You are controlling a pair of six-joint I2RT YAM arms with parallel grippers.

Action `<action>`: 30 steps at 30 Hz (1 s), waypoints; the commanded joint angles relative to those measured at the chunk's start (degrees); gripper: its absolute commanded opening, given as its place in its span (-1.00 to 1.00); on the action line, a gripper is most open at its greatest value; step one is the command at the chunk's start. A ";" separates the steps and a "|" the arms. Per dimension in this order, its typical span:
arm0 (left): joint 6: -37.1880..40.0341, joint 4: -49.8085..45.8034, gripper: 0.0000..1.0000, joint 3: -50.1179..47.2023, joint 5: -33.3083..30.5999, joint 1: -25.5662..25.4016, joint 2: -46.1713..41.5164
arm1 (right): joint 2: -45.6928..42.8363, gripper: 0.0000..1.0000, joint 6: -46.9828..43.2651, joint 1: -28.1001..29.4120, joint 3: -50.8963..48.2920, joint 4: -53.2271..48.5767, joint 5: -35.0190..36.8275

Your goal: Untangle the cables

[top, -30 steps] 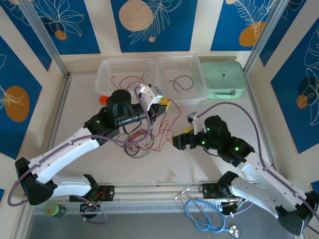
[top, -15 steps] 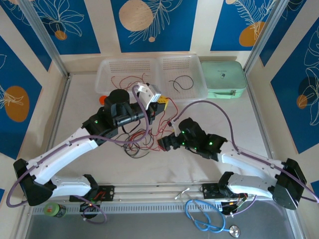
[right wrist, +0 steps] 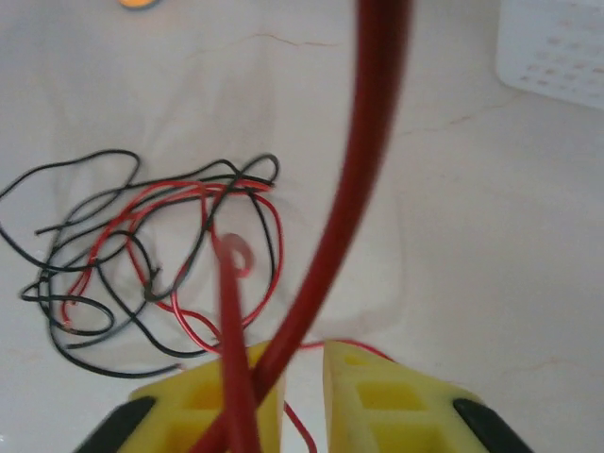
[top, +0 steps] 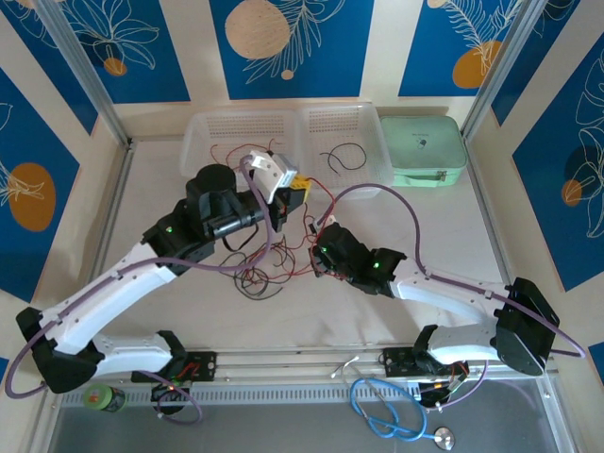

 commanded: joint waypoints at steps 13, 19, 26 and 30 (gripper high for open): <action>2.85 -11.01 -1.00 8.42 -13.56 -0.47 -7.38 | -1.79 -1.00 10.92 -9.65 -7.27 -2.14 -0.73; 5.54 -11.53 -1.00 10.29 -18.60 -0.48 -7.36 | -0.68 -1.00 14.06 -12.03 -9.96 -1.69 -2.70; 10.78 -11.94 -1.00 14.73 -28.10 0.44 -1.23 | -0.10 -0.63 16.57 -11.90 -11.10 -1.94 -4.66; 9.93 -13.68 -1.00 19.11 -28.67 4.21 4.38 | -1.14 -0.36 17.57 -11.16 -11.30 -3.40 -4.88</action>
